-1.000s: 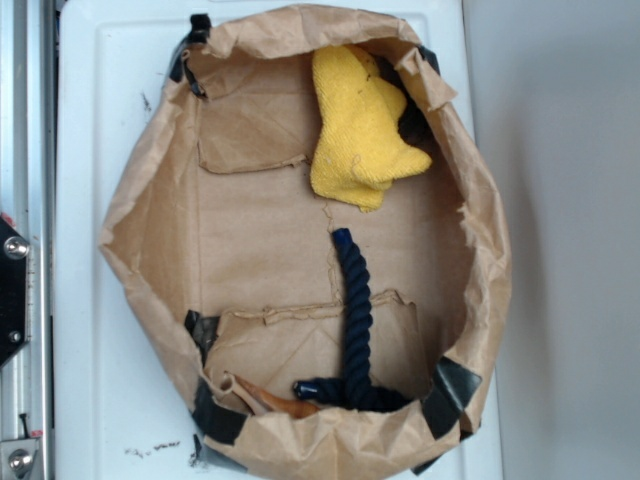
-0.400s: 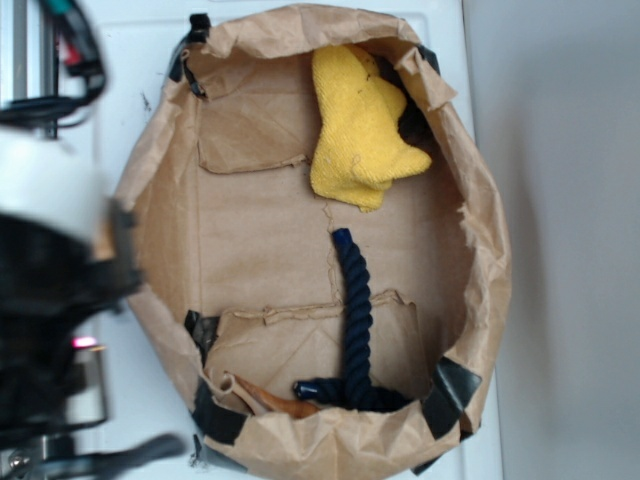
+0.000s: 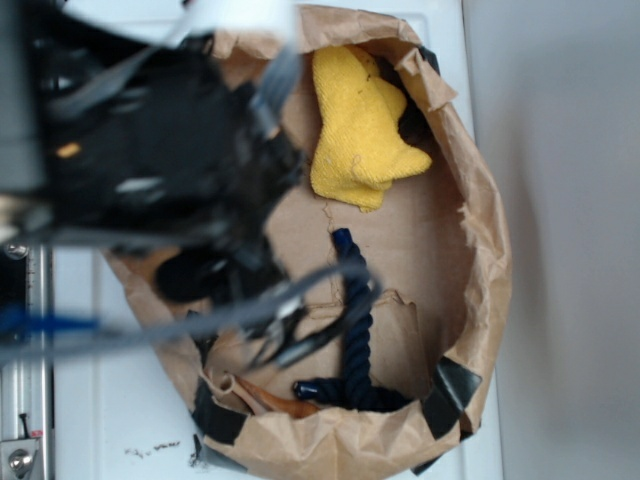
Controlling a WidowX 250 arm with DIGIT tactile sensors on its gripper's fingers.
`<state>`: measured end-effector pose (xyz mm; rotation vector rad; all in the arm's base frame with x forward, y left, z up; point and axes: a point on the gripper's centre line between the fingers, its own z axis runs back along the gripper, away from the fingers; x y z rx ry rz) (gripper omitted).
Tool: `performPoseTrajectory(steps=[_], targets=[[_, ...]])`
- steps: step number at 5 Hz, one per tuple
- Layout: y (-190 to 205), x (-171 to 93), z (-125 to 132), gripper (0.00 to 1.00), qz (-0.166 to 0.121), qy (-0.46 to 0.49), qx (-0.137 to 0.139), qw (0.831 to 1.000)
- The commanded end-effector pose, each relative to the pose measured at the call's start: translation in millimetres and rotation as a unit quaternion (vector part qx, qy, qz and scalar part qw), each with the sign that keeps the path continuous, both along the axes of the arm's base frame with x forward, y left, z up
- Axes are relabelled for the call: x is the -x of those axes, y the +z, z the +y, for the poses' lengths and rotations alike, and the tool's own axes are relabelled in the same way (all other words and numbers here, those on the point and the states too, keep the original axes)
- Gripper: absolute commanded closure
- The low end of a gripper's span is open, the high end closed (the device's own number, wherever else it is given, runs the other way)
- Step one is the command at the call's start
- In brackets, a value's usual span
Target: Grab the yellow cloth.
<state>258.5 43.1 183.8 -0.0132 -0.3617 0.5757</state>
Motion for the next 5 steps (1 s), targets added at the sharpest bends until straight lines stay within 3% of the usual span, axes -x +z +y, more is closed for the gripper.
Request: performPoseTrajectory(steps=[1,2,3,4,5], targets=[[19.9,-0.5,13.2,0.00,-0.028,0.012,-0.002,1.000],[19.9,-0.5,13.2,0.00,-0.028,0.012,-0.002,1.000],[-12.3,-18.3,28.7,0.00,-0.040,0.022,-0.021,0.999],[-49.5,-30.6,32.3,0.00,-0.041,0.016,-0.062,0.997],[-76.3,-37.6,34.6,0.00,-0.028,0.002,-0.080,0.996]])
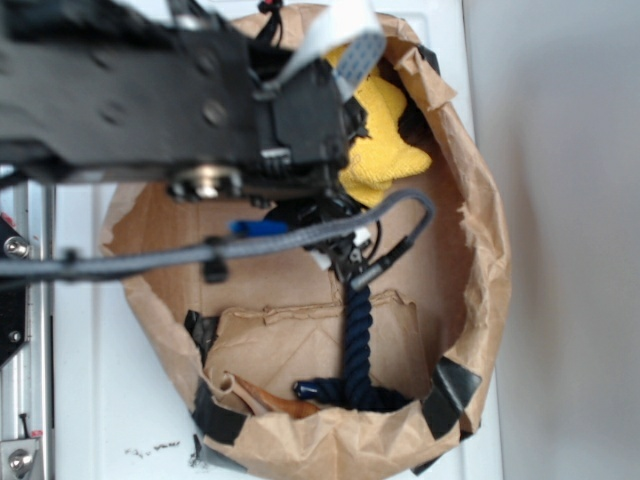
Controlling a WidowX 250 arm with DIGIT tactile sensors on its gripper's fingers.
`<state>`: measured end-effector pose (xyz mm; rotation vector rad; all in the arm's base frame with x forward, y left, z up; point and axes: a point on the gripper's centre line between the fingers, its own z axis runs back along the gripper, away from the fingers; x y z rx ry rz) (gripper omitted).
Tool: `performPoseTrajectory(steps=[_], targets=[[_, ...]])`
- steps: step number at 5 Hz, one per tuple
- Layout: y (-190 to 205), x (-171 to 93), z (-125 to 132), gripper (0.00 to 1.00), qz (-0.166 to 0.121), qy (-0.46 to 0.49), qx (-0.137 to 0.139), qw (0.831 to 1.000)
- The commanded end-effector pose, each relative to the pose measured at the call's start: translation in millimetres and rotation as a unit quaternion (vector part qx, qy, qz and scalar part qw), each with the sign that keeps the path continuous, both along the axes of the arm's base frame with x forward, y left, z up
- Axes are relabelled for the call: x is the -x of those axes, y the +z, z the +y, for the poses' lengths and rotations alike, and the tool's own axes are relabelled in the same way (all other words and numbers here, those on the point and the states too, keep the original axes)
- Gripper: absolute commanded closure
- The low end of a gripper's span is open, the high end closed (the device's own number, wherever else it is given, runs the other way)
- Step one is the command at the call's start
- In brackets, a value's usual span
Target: Grab the yellow cloth.
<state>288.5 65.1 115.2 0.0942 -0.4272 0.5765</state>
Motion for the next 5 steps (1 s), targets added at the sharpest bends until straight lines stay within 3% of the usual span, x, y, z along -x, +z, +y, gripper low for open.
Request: performPoseTrajectory(steps=[1,2,3,4,5], targets=[[-25.9,-13.7,25.9,0.00,-0.013,-0.016,-0.038,0.999],[-25.9,-24.5,45.6,0.00,-0.024,0.016,-0.035,0.999],[-21.4,-34.0,68.1,0.00,-0.037,0.053,-0.008,0.998],[-32.1,-44.7,78.2,0.12,-0.037,0.062,-0.022,0.997],[-37.7,-49.1,74.3,1.00,-0.022,0.054,-0.040,0.997]])
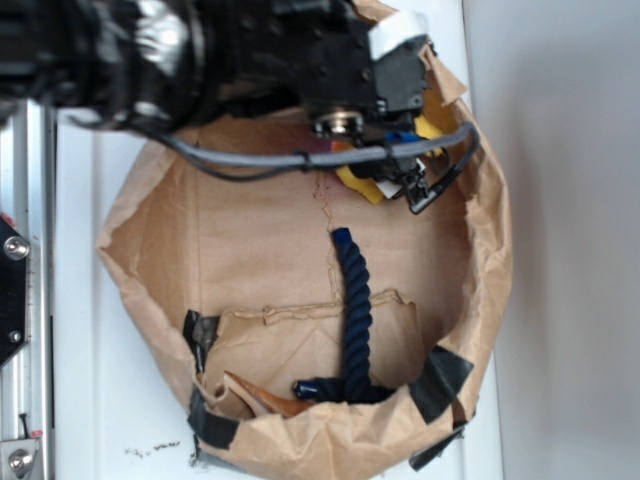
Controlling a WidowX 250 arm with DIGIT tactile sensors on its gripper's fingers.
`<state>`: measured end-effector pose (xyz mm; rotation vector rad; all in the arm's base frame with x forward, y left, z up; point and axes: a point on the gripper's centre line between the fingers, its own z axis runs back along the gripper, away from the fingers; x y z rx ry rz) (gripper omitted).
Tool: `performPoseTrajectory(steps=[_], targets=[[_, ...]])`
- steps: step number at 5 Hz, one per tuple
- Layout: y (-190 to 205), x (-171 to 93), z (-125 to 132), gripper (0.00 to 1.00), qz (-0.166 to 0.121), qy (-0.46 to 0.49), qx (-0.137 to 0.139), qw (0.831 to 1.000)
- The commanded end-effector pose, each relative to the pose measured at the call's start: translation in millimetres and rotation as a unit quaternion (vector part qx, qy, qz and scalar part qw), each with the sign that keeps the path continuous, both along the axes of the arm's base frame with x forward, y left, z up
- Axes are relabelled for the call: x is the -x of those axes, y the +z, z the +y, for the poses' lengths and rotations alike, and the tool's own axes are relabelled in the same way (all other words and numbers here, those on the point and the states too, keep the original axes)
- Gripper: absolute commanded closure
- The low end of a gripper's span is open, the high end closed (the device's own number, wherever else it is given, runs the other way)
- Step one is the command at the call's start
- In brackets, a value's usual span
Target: Grab the yellow cloth.
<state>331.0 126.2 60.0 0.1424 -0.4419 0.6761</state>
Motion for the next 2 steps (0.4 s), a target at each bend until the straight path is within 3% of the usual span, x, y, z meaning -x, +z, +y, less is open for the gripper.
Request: performPoseTrajectory(steps=[1,2], targets=[[21.5,-5.8,8.4,1.00,-0.015,-0.010,-0.032,0.999],[35.4,-0.5,4.3,1.00,-0.003,-0.023,0.007,1.000]])
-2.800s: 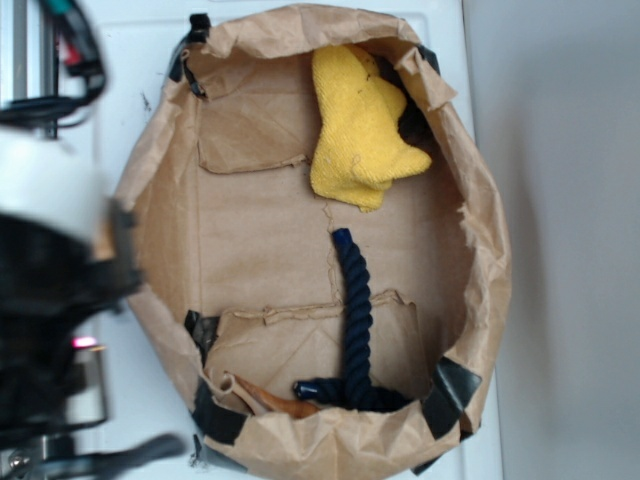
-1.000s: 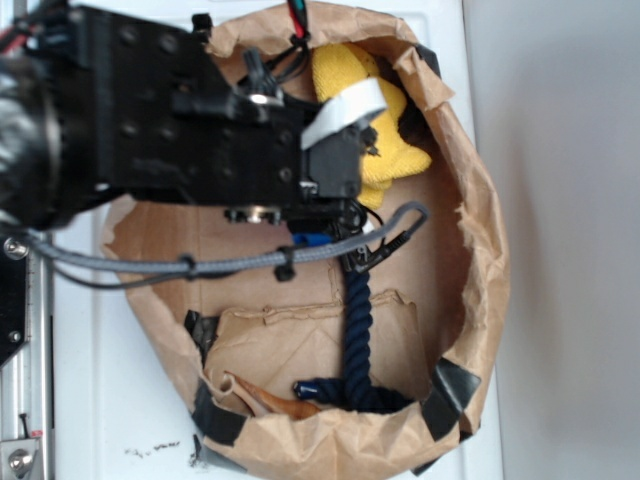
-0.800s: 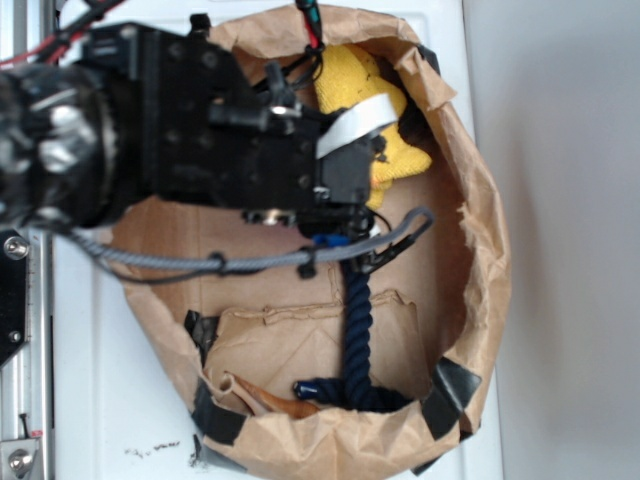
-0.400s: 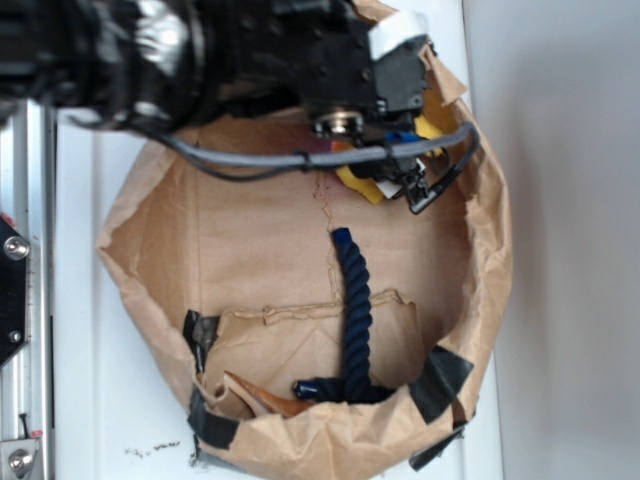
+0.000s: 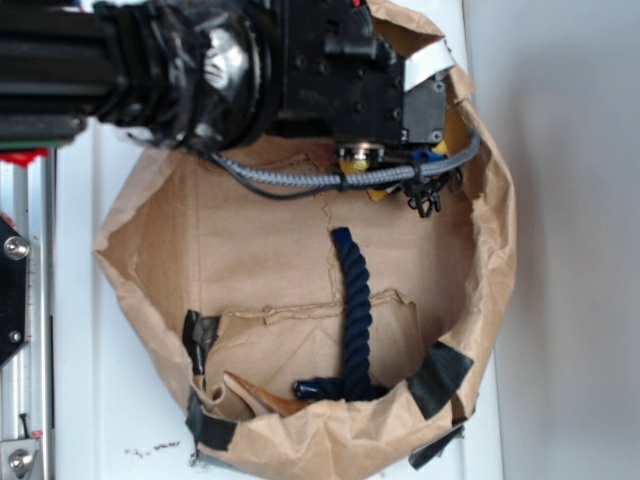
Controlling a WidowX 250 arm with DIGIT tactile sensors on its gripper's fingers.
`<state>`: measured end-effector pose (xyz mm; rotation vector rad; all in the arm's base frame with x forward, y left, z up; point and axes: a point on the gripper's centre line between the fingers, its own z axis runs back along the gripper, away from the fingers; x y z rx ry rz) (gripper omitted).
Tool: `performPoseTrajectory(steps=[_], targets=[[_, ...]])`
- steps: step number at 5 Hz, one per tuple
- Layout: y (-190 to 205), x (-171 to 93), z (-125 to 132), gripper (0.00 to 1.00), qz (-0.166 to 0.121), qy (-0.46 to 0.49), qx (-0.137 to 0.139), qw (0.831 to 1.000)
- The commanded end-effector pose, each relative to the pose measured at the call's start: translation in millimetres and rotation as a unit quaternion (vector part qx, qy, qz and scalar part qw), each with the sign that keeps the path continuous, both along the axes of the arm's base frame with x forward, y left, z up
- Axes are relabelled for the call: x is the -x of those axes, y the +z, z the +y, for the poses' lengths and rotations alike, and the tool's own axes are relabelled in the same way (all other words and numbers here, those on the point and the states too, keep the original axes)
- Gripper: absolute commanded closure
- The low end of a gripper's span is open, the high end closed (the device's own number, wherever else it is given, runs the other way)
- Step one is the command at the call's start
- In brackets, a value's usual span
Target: Grab the yellow cloth.
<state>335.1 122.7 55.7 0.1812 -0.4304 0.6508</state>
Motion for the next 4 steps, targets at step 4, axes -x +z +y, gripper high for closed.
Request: performPoseTrajectory(steps=[4], targets=[[125.7,38.2,-87.7,1.00,0.010,-0.179,0.191,0.965]])
